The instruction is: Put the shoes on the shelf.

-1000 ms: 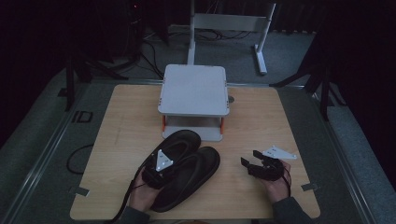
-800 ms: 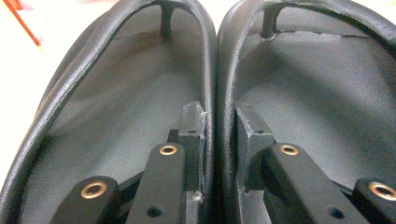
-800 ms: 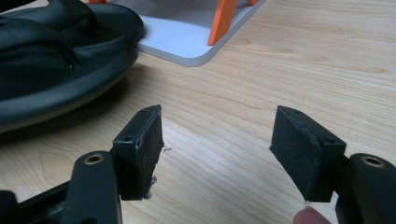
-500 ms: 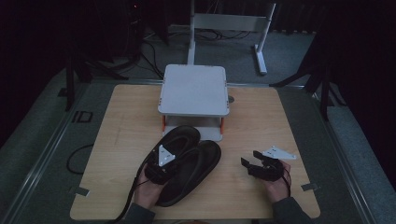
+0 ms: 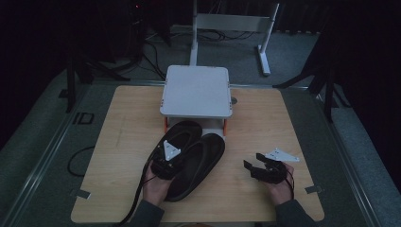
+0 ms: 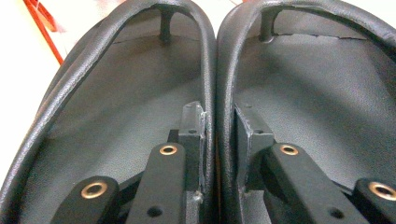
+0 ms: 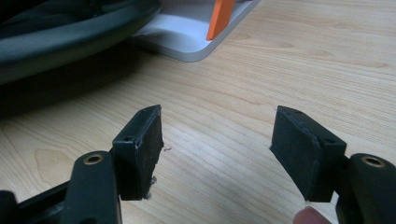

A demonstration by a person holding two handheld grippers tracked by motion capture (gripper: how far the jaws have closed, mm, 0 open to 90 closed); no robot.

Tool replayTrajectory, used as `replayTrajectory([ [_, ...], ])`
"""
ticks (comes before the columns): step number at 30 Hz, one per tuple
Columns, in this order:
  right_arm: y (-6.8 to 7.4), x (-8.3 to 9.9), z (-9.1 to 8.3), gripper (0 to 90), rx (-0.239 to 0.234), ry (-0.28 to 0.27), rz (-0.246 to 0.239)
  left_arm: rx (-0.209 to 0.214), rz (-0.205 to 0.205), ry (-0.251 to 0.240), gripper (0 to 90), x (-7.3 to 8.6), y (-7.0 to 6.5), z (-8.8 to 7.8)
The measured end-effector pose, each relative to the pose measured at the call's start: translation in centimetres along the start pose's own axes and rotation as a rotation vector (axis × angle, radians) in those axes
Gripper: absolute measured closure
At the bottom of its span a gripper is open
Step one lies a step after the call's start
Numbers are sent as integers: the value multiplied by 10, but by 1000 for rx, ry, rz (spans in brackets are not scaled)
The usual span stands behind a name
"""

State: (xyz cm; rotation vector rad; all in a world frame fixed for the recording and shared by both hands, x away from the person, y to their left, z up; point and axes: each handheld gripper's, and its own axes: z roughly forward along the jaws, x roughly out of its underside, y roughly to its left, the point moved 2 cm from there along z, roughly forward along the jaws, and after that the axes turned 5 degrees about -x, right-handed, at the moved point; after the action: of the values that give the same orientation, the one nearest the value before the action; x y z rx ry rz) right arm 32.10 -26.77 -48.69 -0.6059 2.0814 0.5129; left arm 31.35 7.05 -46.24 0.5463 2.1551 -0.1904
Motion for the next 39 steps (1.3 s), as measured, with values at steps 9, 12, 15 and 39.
replayTrajectory([
  [9,-1,0,-1,335,1,-1,2,-17,-31,-17,750,-18,-17,21],
  [12,-1,0,-2,335,1,-3,2,-36,-36,-16,750,-24,-23,29],
  [15,-1,0,-2,334,1,-5,5,-75,-43,-9,750,-28,-28,37],
  [39,-1,0,-3,333,2,-6,7,-211,-125,-24,750,-42,-22,44],
])
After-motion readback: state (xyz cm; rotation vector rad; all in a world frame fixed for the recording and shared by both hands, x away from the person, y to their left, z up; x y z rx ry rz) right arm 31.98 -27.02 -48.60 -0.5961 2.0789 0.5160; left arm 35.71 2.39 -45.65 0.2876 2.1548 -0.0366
